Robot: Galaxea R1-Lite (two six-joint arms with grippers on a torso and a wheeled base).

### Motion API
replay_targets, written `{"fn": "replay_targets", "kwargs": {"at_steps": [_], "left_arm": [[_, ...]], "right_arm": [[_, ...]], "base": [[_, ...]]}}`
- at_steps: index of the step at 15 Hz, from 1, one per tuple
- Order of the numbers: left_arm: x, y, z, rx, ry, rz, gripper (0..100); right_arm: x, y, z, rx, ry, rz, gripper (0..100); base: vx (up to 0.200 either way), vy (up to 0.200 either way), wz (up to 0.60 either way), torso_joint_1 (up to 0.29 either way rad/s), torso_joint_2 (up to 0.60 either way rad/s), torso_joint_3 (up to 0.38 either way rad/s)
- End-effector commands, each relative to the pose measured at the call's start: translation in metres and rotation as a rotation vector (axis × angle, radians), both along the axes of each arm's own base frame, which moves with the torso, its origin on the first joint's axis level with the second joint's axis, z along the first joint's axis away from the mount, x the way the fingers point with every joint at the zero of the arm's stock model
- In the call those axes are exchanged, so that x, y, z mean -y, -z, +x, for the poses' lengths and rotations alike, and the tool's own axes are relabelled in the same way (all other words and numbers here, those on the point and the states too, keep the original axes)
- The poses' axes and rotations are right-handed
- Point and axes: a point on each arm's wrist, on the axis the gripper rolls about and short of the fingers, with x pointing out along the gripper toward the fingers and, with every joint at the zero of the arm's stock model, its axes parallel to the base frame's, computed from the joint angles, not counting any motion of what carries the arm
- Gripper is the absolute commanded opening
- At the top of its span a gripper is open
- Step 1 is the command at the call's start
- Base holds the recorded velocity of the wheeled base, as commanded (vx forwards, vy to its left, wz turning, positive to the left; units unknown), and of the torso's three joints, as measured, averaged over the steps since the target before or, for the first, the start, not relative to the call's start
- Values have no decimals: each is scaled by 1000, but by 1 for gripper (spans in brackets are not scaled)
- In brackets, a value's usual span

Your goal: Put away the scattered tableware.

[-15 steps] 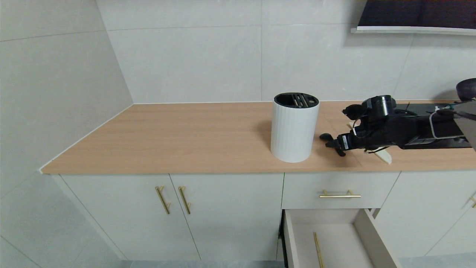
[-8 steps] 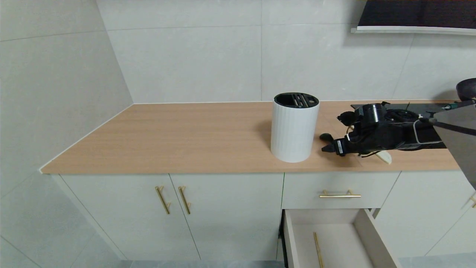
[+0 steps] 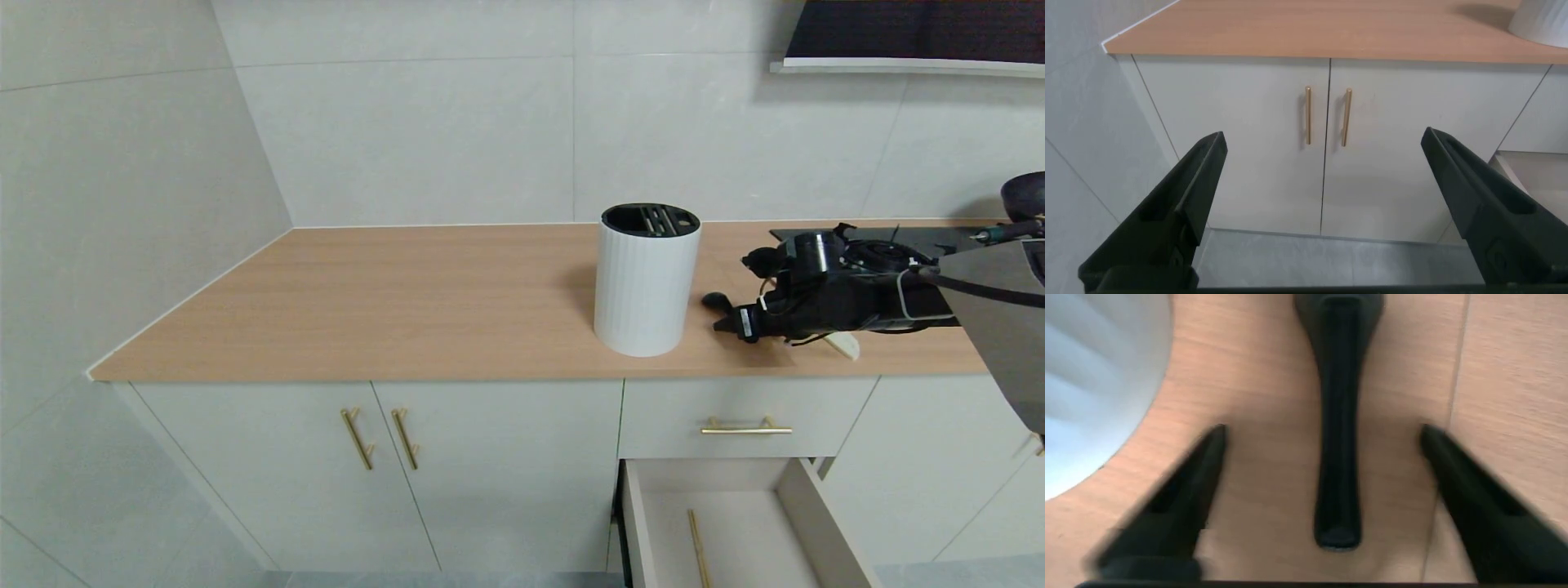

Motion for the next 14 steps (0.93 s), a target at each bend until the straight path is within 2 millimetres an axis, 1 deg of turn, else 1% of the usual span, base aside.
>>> {"fn": "replay_targets", "kwargs": {"at_steps": [1, 6, 8, 9, 10, 11, 12, 13, 14], "left_arm": [[0, 0, 0, 0, 0, -1, 100], [0, 0, 0, 0, 0, -1, 100], [0, 0, 0, 0, 0, -1, 100], [0, 0, 0, 0, 0, -1, 100], [0, 0, 0, 0, 0, -1, 100], [0, 0, 0, 0, 0, -1, 100], [0, 0, 0, 0, 0, -1, 100], [0, 0, 0, 0, 0, -1, 100], [0, 0, 0, 0, 0, -1, 100]], "right_arm": [[-1, 3, 1, -9, -2, 1, 0], [-1, 3, 1, -9, 2, -1, 0], [0, -10, -3, 9, 16, 6, 0], [1, -26, -12, 4, 38, 38, 0], [2, -46, -24, -8, 66, 76, 0], [2, -54, -29, -13, 77, 91, 0], [4, -85, -57, -18, 102, 129, 0], [7, -98, -80, -23, 102, 131, 0], [8, -101, -91, -27, 99, 129, 0]], "base": [[0, 0, 0, 0, 0, 0], [0, 0, 0, 0, 0, 0], [0, 0, 0, 0, 0, 0], [0, 0, 0, 0, 0, 0], [0, 0, 0, 0, 0, 0], [0, 0, 0, 0, 0, 0], [0, 0, 0, 0, 0, 0], [0, 0, 0, 0, 0, 0], [0, 0, 0, 0, 0, 0]]}}
